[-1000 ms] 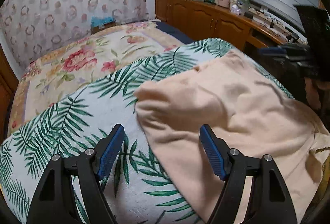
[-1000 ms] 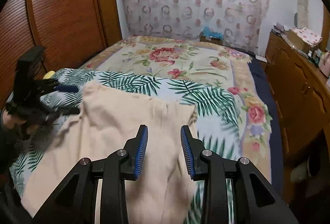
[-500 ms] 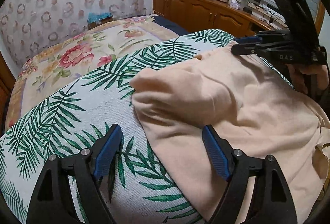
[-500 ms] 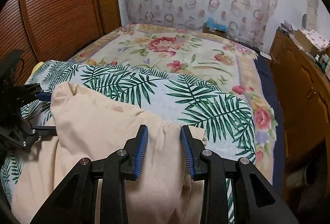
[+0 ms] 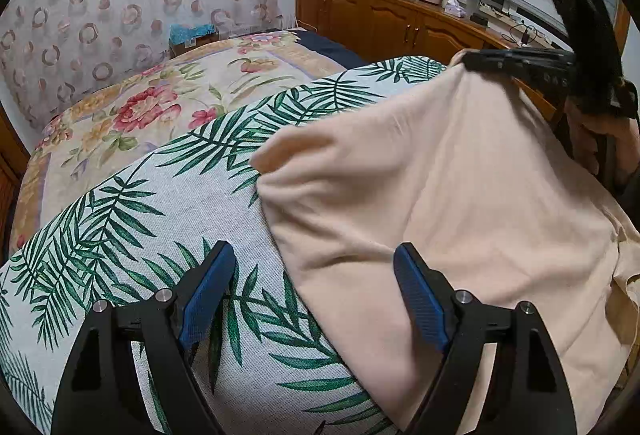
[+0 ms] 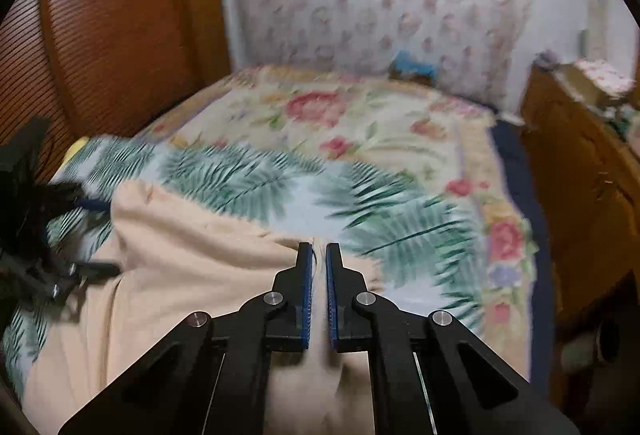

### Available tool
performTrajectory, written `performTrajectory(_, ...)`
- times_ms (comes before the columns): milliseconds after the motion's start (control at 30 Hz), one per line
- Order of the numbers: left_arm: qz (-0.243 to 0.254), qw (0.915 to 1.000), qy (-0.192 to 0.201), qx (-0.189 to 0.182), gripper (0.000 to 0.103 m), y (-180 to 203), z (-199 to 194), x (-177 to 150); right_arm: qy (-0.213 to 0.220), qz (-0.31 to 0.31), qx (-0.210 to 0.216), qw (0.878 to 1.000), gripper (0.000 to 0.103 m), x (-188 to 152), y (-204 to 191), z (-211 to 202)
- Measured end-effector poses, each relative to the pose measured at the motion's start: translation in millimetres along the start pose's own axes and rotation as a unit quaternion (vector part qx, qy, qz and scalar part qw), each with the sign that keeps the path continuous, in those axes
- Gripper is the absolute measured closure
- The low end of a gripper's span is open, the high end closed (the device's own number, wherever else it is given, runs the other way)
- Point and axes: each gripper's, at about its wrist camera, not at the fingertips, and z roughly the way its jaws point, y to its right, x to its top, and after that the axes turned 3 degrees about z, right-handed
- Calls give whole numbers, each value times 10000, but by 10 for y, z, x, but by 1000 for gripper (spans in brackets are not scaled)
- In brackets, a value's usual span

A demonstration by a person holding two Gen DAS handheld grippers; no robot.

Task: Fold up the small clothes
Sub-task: 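Release the shirt with both grippers and smooth it flat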

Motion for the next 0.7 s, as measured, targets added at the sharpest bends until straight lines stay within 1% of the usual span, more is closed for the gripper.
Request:
performTrajectory(33, 45, 10000, 0, 12, 20, 3, -3, -2, 16, 69, -233, 9997, 97, -1, 34, -15)
performTrajectory(67, 31, 10000, 9, 14, 20, -9, -10, -7, -13, 128, -298, 9995, 97, -9, 61, -7)
performTrajectory(133, -61, 10000, 52, 33, 20, -59, -43, -1, -242, 184, -245, 9992, 97, -46, 96, 72)
performTrajectory(233, -282, 9993, 258, 19, 20, -159, -195, 18, -373, 159, -194, 9990, 97, -82, 90, 94)
performTrajectory(267, -341, 9989, 317, -1, 20, -180, -249, 26, -382, 158, -186, 9990, 95, -69, 80, 63)
performTrajectory(300, -401, 9985, 374, -16, 20, -197, -305, 30, -354, 148, -187, 9991, 89, -63, 71, 5)
performTrajectory(333, -450, 9981, 430, -10, 20, -207, -368, 35, -327, 134, -160, 9992, 81, -47, 61, -63)
performTrajectory(367, -479, 9977, 479, 15, 20, -201, -428, 36, -305, 120, -149, 9994, 76, -39, 50, -145)
performTrajectory(400, -487, 9975, 511, 40, 20, -187, -482, 31, -251, 109, -161, 9995, 67, -41, 41, -231)
performTrajectory(433, -467, 9975, 530, 75, 20, -155, -552, 12, -172, 94, -151, 9997, 61, -59, 18, -368)
performTrajectory(533, -369, 9979, 510, 176, 20, -34, -681, -70, -127, 17, 10, 9999, 59, -160, -101, -715)
performTrajectory(633, -301, 9981, 488, 223, 20, 85, -811, -224, -137, -150, 142, 9997, 59, -414, -275, -1063)
performTrajectory(700, -310, 9984, 434, 180, 20, 158, -876, -368, -206, -170, 266, 9993, 59, -596, -363, -1255)
